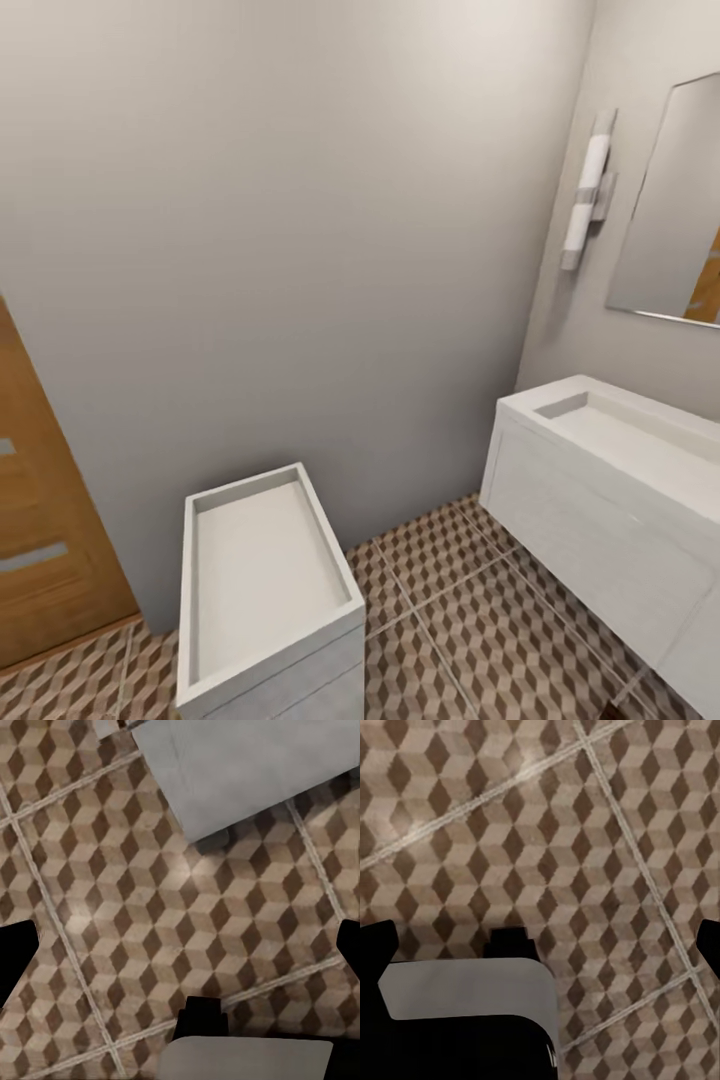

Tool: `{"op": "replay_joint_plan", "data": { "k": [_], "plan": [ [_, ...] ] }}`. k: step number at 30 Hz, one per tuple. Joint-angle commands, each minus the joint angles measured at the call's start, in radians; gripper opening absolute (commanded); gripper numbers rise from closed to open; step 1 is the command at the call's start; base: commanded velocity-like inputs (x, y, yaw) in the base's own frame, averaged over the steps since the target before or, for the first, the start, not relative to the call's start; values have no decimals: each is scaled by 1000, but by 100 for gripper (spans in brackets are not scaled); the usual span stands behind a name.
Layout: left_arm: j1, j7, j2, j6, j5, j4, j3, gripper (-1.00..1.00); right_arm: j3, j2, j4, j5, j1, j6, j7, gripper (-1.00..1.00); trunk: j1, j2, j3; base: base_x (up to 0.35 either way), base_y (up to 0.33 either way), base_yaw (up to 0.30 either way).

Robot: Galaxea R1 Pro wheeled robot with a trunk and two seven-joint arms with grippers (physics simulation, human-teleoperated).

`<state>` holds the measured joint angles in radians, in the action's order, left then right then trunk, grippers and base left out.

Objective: Take the four mousetraps from the cabinet in the bathroom and place them on the bathroom floor. Make sure all four end up on the same floor surface, and ensure that at least two of them are either under or directly next to the same bathroom sink.

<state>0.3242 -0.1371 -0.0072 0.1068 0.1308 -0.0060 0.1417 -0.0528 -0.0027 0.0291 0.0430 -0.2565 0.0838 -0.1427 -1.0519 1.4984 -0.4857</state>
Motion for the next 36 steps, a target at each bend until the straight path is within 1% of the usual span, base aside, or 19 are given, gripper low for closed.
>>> {"op": "replay_joint_plan", "data": {
  "k": [1, 36],
  "plan": [
    [1, -3, 0, 4, 10, 1, 9, 100, -5, 0, 3, 5, -1, 7, -2, 100, 0, 1, -1, 0, 0, 291],
    [1, -3, 0, 4, 10, 1, 9, 100, -5, 2, 3, 5, -1, 5, -1, 100, 0, 1, -1, 0, 0, 291]
  ]
}}
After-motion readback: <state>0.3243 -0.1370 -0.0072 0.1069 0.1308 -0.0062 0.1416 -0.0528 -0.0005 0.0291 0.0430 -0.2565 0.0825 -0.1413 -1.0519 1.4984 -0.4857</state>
